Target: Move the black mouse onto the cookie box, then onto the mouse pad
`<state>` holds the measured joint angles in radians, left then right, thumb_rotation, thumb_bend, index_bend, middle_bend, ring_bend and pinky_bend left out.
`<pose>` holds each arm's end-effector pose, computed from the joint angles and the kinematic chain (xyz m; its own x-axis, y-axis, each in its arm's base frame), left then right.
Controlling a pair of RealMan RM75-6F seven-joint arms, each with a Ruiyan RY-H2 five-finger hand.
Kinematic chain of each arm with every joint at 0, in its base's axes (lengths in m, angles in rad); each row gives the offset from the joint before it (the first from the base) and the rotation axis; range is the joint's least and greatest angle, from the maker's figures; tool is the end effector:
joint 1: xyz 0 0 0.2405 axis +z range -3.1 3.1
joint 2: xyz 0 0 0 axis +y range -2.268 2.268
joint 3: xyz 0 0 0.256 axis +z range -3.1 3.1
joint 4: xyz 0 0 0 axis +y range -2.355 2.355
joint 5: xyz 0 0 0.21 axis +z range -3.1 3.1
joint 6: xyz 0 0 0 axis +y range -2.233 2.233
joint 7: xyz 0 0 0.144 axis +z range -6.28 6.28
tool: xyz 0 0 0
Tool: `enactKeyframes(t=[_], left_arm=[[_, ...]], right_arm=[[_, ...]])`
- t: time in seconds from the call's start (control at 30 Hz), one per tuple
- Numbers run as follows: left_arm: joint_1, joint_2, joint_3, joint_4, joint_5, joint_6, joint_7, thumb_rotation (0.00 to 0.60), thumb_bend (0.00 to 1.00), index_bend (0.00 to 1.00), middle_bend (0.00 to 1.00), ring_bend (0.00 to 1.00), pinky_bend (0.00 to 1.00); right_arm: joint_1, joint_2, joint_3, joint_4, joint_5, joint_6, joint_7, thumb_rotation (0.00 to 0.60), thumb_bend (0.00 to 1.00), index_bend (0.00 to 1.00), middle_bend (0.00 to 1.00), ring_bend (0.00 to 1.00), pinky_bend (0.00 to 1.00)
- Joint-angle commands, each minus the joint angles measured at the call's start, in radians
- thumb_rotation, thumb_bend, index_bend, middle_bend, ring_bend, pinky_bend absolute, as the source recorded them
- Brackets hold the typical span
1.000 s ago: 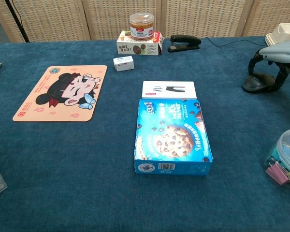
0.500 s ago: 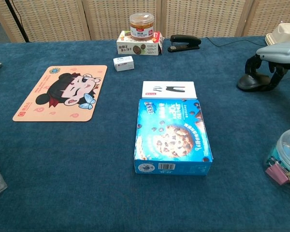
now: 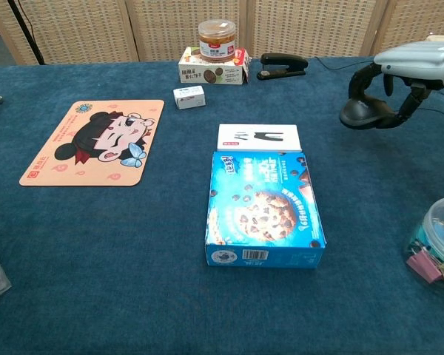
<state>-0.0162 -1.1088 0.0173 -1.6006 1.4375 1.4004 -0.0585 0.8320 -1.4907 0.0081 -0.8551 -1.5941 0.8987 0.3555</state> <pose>-0.3433 0.1422 0.1475 0.3406 0.1715 0.9245 0.9225 0.1291 -0.3638 -0.2301 -0.4226 0.0503 0.6284 -0.1794 0.7569 -0.7216 -0.4979 0.4810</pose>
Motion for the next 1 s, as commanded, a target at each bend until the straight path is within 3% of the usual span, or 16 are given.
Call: enactKeyframes(t=[0.03,0.2,0.5,0.83,1.0], left_arm=[[0.002,0.003,0.002,0.000,0.006,0.005,-0.007,0.600,0.09,0.00,0.00,0.00,0.00],[0.007,0.011,0.009,0.003,0.024,0.017,-0.032,0.600,0.09,0.00,0.00,0.00,0.00],[0.009,0.021,0.023,0.013,0.056,0.023,-0.068,0.600,0.09,0.00,0.00,0.00,0.00],[0.008,0.022,0.034,0.026,0.077,0.023,-0.081,0.600,0.09,0.00,0.00,0.00,0.00],[0.007,0.020,0.039,0.031,0.084,0.022,-0.081,0.600,0.09,0.00,0.00,0.00,0.00]], right_arm=[[0.024,0.122,0.019,-0.250,-0.037,0.062,-0.141,0.600,0.58,0.49,0.42,0.27,0.41],[0.071,0.173,0.056,-0.443,-0.062,0.051,-0.382,0.600,0.60,0.49,0.42,0.27,0.41],[0.172,0.159,0.138,-0.652,-0.009,-0.066,-0.650,0.600,0.61,0.49,0.42,0.27,0.41],[0.262,0.097,0.154,-0.722,0.031,-0.187,-0.838,0.600,0.61,0.49,0.42,0.27,0.41],[0.280,0.065,0.139,-0.718,0.026,-0.204,-0.854,0.600,0.61,0.50,0.42,0.27,0.41]])
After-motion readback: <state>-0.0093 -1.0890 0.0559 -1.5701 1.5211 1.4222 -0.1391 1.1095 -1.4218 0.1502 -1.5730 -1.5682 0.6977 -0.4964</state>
